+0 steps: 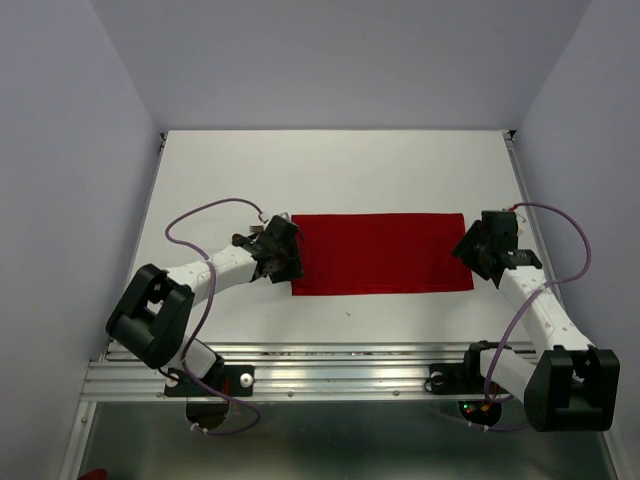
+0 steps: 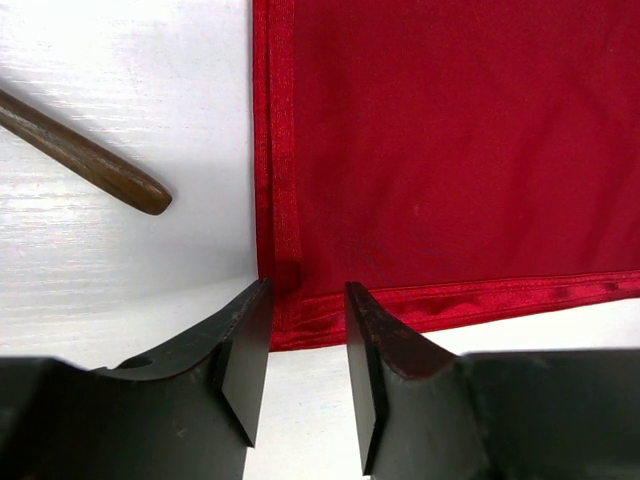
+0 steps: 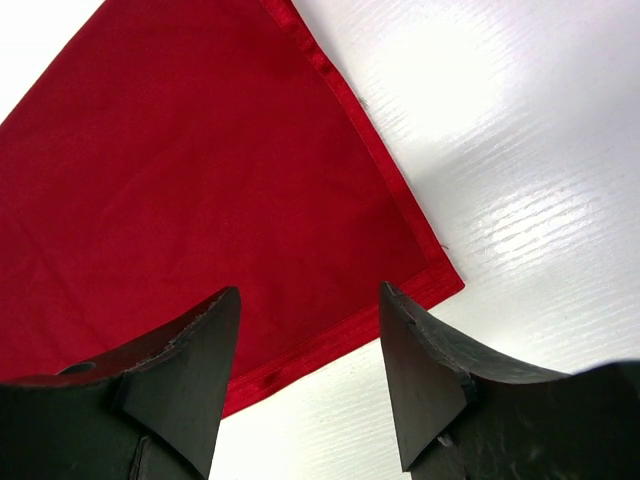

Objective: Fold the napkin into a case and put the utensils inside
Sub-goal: Pick up the rectangle-folded napkin at the center of the board.

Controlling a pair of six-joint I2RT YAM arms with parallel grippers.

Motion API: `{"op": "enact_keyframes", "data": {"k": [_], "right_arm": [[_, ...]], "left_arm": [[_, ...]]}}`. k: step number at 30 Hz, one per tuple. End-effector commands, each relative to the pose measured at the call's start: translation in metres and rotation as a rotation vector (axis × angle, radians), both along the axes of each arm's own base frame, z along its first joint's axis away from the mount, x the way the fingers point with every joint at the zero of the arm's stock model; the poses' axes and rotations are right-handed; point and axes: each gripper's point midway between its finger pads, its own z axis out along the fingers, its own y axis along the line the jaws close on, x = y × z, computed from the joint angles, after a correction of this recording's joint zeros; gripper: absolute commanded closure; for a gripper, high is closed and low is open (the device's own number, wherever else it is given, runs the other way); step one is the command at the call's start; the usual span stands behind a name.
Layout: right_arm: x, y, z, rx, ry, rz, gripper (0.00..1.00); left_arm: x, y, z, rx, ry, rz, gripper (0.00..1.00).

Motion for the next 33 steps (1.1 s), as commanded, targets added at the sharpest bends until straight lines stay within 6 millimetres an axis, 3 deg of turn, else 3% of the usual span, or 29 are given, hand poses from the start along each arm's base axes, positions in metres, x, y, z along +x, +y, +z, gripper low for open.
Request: {"op": "enact_keyframes", "data": {"k": [1,17,25,28,32,33], "right_arm": [[0.002,-0.006,0.007,-0.021,-0.026,-0.015,0.37],[0.002,-0.006,0.01,-0.019,-0.034,-0.016,0.36],[0.002,-0.006,0.01,-0.018,-0.031,-0.024,0.36],[0.001,-0.008,0.008,-0.019,-0.02,-0.043,0.32],[-0.001,-0.01,0.003,-0.014,0.006,-0.077,0.15],[-0.001,-0.011,0.001,-0.015,0.014,-0.085,0.13]], "left_arm": [[-0.004,-0.001,-0.006,0.0,0.01,-0.005,0.55],[-0.006,-0.002,-0.01,-0.017,0.007,-0.005,0.55],[-0.006,-0.011,-0.009,-0.049,0.019,-0.029,0.61],[-0.004,-0.012,-0.007,-0.051,0.013,-0.031,0.65],[-0.003,-0.014,-0.009,-0.058,0.013,-0.037,0.72],[-0.002,-0.015,-0.008,-0.059,0.01,-0.038,0.78]]}}
